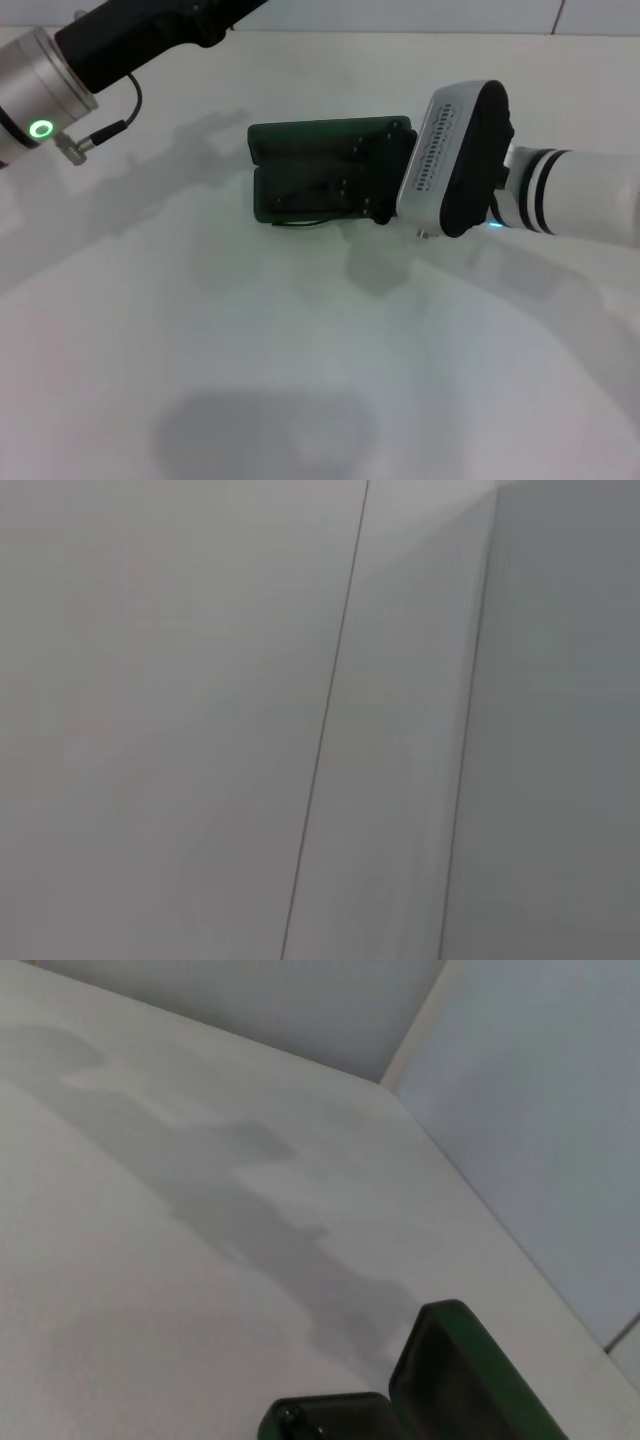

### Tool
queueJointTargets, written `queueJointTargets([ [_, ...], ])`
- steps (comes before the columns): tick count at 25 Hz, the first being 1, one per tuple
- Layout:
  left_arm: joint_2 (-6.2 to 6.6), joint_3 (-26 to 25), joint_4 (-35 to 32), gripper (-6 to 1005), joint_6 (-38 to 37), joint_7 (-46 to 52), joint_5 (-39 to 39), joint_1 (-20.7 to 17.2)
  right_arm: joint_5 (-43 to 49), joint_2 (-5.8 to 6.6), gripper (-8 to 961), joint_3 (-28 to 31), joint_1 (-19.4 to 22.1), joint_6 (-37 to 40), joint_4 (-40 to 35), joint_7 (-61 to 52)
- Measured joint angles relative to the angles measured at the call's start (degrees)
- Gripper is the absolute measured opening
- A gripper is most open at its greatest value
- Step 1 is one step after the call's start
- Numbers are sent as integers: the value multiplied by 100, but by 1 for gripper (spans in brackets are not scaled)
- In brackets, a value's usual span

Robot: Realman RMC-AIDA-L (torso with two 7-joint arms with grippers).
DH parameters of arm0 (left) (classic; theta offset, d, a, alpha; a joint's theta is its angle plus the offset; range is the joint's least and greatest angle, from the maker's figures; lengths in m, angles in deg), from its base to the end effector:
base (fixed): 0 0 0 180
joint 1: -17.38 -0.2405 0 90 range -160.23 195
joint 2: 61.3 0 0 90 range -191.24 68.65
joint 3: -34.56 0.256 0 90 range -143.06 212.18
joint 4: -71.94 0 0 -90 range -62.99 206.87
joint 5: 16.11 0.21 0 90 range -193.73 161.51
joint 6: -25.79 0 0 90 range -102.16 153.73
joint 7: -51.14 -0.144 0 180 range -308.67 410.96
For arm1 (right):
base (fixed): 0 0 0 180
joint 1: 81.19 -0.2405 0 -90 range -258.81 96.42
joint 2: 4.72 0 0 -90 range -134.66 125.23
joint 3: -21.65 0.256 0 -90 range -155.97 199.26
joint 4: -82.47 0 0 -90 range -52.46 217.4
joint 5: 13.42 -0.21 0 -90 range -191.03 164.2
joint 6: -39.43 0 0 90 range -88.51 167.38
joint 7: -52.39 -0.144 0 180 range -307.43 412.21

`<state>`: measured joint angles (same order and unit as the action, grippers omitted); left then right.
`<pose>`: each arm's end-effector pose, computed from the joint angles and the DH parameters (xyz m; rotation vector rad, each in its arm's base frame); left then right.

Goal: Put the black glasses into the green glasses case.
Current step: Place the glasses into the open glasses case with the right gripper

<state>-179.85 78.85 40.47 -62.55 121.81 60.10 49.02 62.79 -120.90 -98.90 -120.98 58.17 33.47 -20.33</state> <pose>-0.2119 0.3638 0.0424 -2.2612 -0.4313 -1.3389 0.1346 0.3835 -0.1263 -2.5625 -0.2304 0.1498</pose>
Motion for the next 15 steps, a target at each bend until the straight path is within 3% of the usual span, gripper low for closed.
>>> queueJointTargets([
  [11,30,0,0,539,-9,1,7,-26,41,0,247,-224,-13,-48,-75,-90],
  [15,80,0,-6,539,-9,53,13,-8,68,0,269,-212,152,-55,-248,-91],
])
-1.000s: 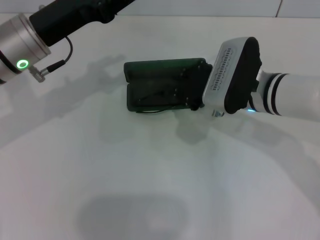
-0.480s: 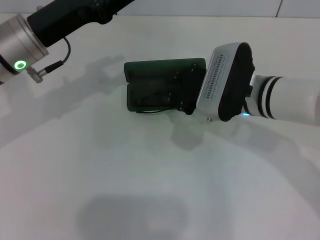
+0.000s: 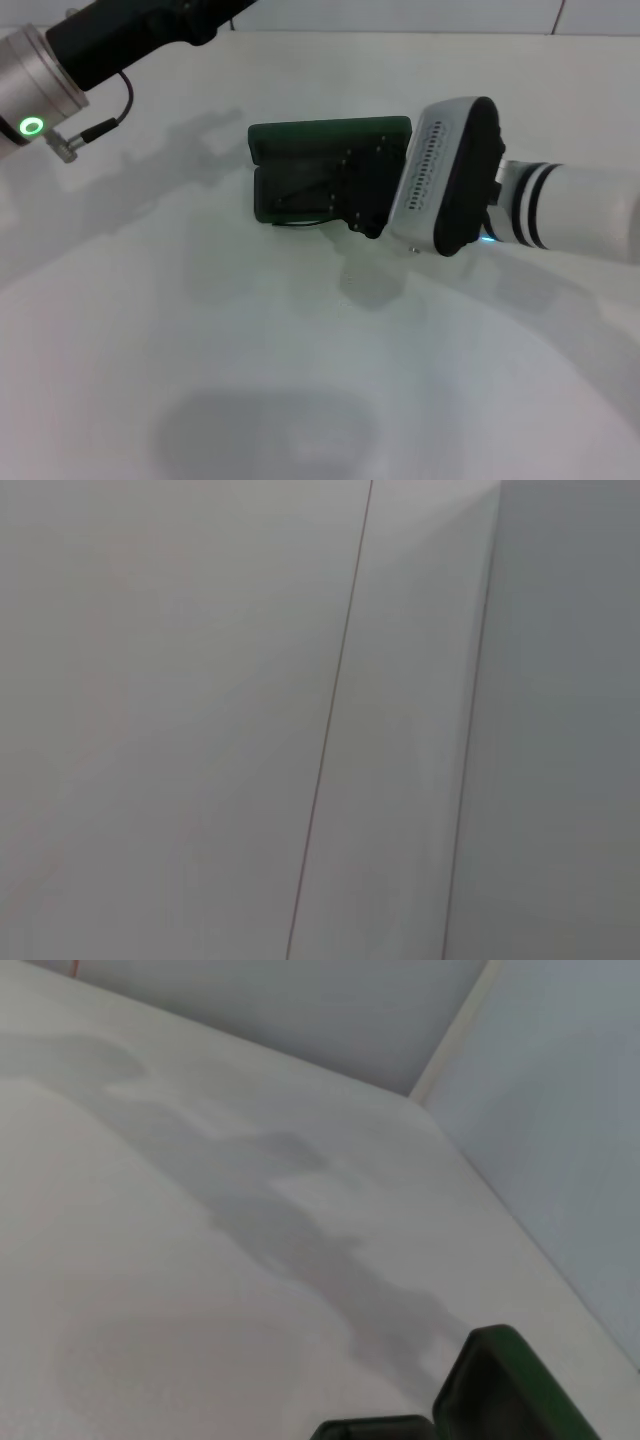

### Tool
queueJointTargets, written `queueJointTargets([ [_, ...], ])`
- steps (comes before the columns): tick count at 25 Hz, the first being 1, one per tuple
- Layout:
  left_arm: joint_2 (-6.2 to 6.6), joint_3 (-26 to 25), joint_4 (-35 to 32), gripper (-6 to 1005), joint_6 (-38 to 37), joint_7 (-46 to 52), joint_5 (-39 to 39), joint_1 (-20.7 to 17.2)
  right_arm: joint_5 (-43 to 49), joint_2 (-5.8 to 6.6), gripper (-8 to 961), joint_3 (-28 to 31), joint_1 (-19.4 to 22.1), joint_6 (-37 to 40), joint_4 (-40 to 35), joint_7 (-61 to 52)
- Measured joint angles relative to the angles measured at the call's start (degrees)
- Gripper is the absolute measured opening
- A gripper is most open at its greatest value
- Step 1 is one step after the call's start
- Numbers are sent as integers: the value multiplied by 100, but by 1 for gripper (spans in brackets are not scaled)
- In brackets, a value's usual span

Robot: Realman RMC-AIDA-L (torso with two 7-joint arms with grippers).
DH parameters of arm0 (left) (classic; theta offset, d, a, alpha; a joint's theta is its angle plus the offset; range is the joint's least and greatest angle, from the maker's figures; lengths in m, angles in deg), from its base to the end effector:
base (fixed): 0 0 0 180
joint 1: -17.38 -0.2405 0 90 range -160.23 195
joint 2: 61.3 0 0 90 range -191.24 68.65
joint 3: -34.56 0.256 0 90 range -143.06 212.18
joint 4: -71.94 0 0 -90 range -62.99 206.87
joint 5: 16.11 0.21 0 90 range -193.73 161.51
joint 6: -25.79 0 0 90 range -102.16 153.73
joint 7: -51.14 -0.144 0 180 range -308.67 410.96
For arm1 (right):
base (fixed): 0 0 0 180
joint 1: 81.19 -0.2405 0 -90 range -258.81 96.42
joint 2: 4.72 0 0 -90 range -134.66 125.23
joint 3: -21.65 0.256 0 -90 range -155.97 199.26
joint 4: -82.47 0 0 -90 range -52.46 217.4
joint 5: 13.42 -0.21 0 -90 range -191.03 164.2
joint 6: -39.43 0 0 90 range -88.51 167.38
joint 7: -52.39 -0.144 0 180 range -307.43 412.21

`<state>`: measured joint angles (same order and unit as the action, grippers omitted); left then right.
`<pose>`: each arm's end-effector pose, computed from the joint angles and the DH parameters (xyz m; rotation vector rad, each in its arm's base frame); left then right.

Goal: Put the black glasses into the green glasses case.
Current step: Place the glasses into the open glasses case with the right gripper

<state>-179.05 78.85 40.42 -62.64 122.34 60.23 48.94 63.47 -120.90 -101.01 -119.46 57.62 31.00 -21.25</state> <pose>-0.2145 0.3647 0.0474 -2.2651 -0.4322 -1.3272 0.1321 0.3719 -0.1318 -2.5796 -0.2469 0.1656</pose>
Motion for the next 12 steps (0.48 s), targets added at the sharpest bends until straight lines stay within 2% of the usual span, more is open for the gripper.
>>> queueJointTargets([
  [8,93,0,-4,539,1,108,5,36,354,0,314,48,520,-301,-364,51],
  [12,95,0,-4,539,1,121,5,70,444,-1,325,18,556,-307,-353,39],
])
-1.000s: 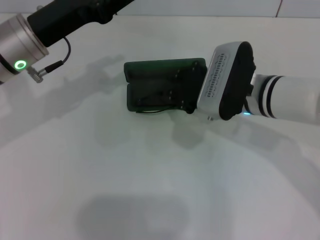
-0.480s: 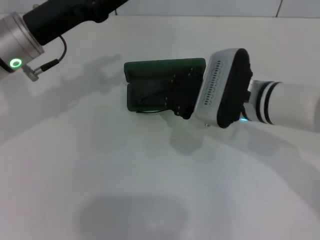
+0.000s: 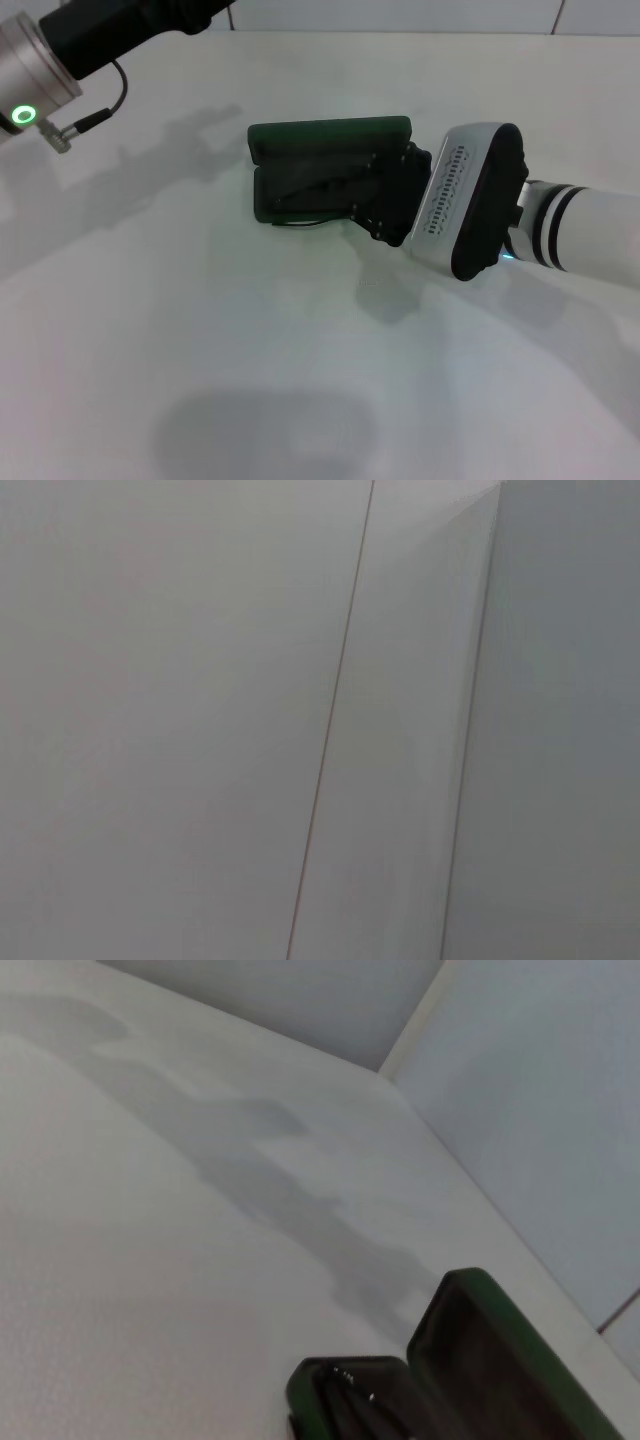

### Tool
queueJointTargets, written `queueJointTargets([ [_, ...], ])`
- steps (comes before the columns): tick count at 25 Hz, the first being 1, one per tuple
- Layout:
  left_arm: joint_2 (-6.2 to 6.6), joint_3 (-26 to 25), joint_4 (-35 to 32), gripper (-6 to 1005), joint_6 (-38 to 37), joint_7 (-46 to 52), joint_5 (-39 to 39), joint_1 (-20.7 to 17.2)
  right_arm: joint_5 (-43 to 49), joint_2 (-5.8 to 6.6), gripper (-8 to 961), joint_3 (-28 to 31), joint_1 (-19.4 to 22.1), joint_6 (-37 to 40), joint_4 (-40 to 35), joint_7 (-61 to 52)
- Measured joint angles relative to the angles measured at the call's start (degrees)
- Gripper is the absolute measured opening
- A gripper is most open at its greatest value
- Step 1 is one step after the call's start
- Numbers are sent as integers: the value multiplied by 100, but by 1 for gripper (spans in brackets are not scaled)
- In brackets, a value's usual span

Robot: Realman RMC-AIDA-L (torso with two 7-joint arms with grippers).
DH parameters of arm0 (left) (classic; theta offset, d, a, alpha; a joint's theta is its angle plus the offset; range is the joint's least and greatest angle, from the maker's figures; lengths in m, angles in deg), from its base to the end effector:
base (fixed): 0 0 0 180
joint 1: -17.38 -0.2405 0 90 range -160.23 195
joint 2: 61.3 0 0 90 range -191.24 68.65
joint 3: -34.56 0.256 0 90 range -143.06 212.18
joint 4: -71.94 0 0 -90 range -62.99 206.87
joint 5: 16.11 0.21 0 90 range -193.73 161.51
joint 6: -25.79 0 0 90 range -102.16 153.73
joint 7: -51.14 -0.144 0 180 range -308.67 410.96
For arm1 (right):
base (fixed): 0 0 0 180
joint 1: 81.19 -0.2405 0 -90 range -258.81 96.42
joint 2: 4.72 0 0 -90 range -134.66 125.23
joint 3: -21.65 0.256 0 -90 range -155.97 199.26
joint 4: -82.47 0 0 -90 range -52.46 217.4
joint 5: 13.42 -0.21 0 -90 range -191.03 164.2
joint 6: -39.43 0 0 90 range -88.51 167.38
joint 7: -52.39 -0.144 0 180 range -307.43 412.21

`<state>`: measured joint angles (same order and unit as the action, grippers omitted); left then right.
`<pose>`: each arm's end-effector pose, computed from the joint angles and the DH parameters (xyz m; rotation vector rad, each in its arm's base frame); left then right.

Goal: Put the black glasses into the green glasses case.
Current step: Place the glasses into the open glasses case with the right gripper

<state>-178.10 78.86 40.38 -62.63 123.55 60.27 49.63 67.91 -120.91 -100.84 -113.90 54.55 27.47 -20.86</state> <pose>-0.2127 0.3690 0.0537 -2.2744 -0.4321 -1.3252 0.1506 0.3629 -0.1263 -2.5202 -0.2476 0.1253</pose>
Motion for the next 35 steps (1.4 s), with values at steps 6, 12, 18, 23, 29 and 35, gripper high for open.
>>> queueJointTargets([
  [6,-9,0,0,539,-8,2,0,16,7,0,324,-8,-38,-14,53,11],
  [12,-24,0,1,539,-16,-26,0,42,15,0,323,-92,-365,-129,388,-6],
  [18,-27,0,1,540,-18,-56,-1,63,-35,0,322,-215,-669,-149,626,-31],
  [23,-20,0,1,540,-18,-79,-1,78,-45,0,321,-253,-863,-132,798,-40],
  [29,-17,0,1,540,-17,-134,-1,92,-48,0,321,-441,-1127,-101,1006,-232],
  [35,-17,0,1,540,-17,-156,0,100,-48,0,291,-641,-1281,-131,1098,-336],
])
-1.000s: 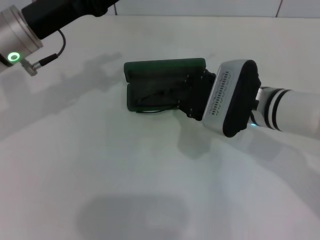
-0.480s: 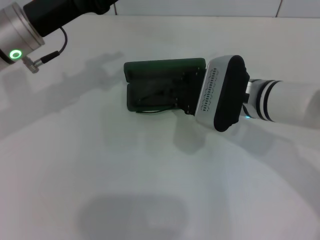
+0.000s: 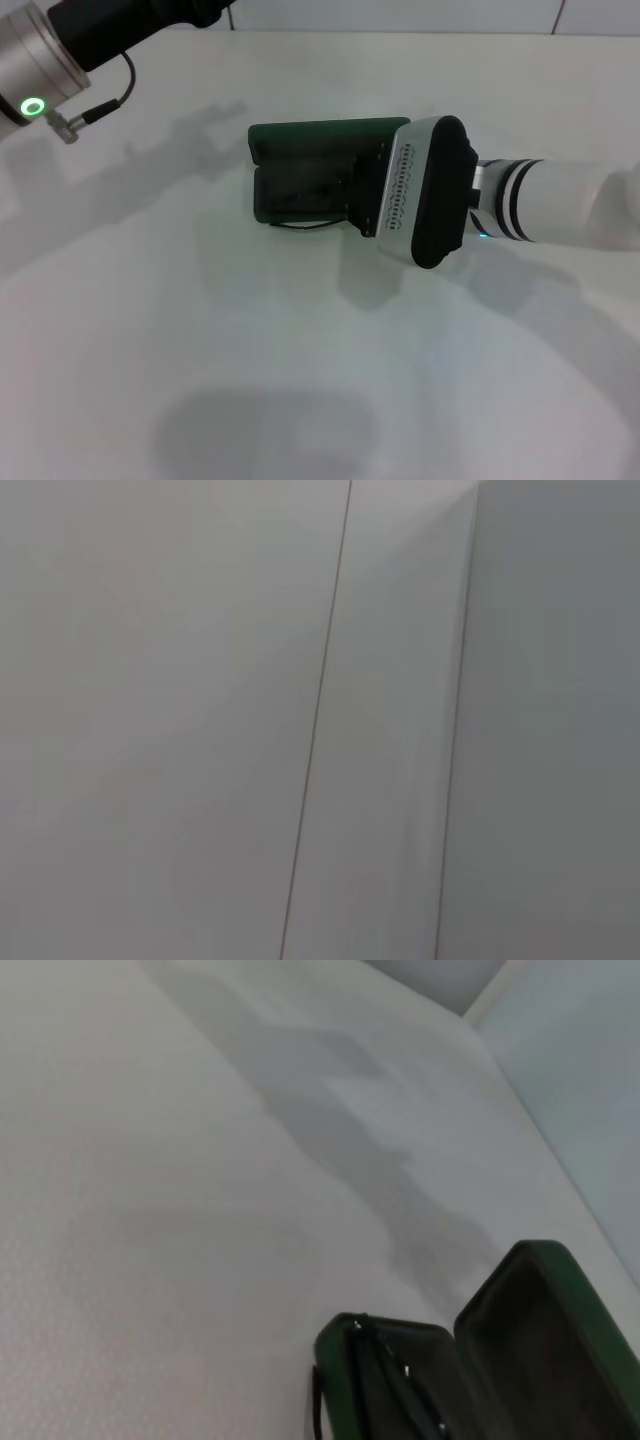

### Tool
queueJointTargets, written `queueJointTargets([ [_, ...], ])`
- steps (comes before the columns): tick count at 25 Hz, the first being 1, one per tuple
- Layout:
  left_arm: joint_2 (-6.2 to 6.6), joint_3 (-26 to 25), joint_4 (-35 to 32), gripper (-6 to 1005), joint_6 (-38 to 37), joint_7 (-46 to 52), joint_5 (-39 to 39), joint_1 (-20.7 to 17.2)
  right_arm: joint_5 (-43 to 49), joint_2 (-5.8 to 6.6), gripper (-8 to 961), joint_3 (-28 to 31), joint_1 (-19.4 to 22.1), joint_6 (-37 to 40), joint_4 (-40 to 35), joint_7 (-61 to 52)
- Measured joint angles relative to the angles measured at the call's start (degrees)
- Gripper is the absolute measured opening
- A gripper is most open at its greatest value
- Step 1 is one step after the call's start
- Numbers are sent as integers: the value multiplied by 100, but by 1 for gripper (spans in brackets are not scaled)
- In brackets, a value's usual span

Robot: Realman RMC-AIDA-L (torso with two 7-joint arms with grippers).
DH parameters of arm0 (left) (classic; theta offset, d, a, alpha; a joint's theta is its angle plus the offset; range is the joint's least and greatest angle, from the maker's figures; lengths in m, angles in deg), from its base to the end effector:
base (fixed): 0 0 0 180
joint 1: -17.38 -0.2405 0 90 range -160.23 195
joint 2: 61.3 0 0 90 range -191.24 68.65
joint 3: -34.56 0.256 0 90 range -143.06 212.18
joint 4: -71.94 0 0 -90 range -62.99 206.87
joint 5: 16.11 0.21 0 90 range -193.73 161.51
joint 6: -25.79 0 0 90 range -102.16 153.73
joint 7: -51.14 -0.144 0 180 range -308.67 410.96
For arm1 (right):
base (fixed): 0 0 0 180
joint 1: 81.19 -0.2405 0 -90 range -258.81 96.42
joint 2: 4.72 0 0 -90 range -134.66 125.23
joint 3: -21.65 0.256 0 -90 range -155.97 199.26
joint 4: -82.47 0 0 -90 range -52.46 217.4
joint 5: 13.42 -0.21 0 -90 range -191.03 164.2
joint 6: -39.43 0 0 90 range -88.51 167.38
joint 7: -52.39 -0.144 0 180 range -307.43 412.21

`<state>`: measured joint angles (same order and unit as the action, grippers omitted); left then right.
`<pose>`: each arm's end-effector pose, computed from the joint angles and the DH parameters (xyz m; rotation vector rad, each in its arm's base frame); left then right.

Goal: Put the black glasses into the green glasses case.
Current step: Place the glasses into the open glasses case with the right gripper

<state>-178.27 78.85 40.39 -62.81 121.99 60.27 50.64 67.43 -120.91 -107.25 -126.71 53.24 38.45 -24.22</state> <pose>-0.2055 0.3720 0.0526 -2.2821 -0.3808 -1.3262 0.1386 0.3851 -0.1447 -2.5683 -0.4060 -0.0362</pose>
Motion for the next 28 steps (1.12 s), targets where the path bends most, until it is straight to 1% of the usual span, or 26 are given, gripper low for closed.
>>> queueJointTargets([
  [6,1,0,0,540,0,-1,0,-1,0,0,189,47,27,-29,-38,-6],
  [9,0,0,0,540,0,-1,0,-2,0,0,131,48,83,-203,-88,-6],
  [11,0,0,0,540,0,-1,0,-3,0,0,123,27,131,-450,-146,-6],
  [25,-6,0,-10,540,-7,4,0,3,13,0,72,11,309,-799,-327,7],
  [28,-8,0,-10,540,-9,4,0,5,35,1,73,-13,359,-805,-372,25],
])
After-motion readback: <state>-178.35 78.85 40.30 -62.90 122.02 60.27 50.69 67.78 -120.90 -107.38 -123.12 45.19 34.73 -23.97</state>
